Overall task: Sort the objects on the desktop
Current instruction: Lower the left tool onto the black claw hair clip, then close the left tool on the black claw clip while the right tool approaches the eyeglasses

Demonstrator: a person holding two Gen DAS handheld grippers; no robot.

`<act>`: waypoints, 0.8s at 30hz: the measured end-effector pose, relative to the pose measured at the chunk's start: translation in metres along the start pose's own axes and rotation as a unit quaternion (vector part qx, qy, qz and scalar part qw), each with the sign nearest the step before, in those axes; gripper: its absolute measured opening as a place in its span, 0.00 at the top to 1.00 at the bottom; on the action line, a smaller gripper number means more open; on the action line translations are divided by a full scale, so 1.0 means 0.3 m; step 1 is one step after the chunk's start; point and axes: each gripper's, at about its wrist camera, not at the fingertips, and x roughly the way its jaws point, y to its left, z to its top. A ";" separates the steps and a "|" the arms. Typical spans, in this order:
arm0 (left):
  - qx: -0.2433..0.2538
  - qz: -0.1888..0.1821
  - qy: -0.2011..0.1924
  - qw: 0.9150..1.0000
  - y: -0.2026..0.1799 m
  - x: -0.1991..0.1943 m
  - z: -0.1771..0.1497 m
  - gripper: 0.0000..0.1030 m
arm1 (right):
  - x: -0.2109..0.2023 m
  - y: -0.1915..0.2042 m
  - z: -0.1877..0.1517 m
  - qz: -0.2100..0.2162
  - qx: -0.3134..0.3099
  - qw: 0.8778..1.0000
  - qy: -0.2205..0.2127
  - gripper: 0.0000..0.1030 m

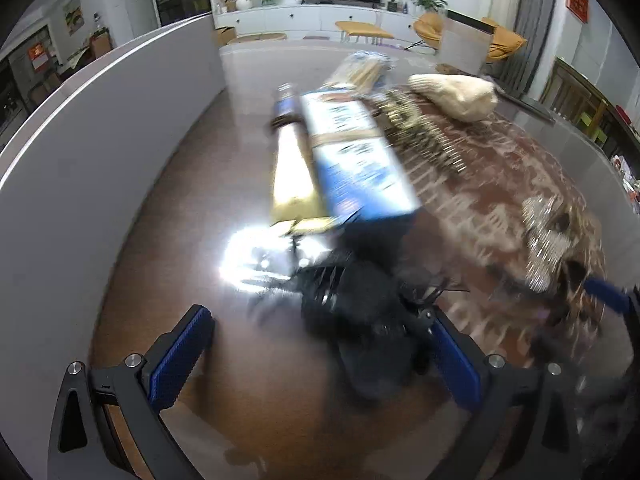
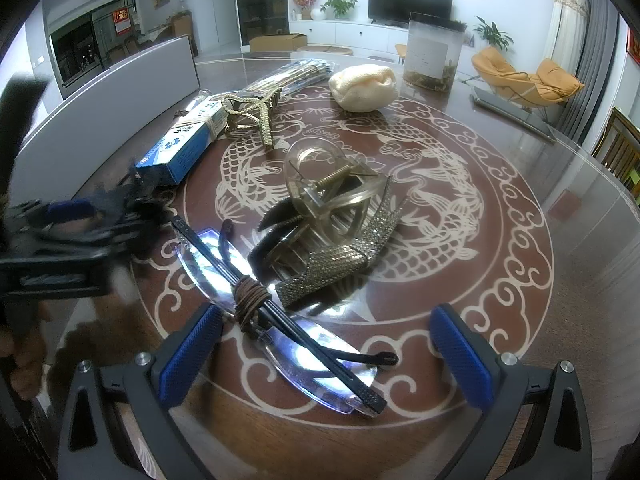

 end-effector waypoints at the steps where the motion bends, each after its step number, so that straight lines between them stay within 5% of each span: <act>1: -0.003 0.002 0.002 1.000 0.030 -0.012 -0.016 0.00 | 0.000 0.000 0.000 0.000 0.000 1.000 0.000 0.00; 6: -0.005 0.002 -0.003 1.000 0.111 -0.048 -0.081 0.00 | 0.000 0.001 0.000 0.000 0.000 1.000 0.000 0.00; 22: 0.010 -0.006 -0.034 0.999 0.068 0.023 -0.015 0.00 | 0.000 0.001 0.000 0.000 0.000 1.000 0.000 0.00; 23: 0.010 -0.005 -0.038 0.999 0.076 0.020 -0.020 0.01 | 0.000 0.001 0.000 0.000 0.000 1.000 0.000 0.00; 24: 0.013 -0.006 -0.045 0.999 0.081 0.014 -0.025 0.13 | 0.000 0.001 0.000 0.000 0.000 1.000 0.000 0.00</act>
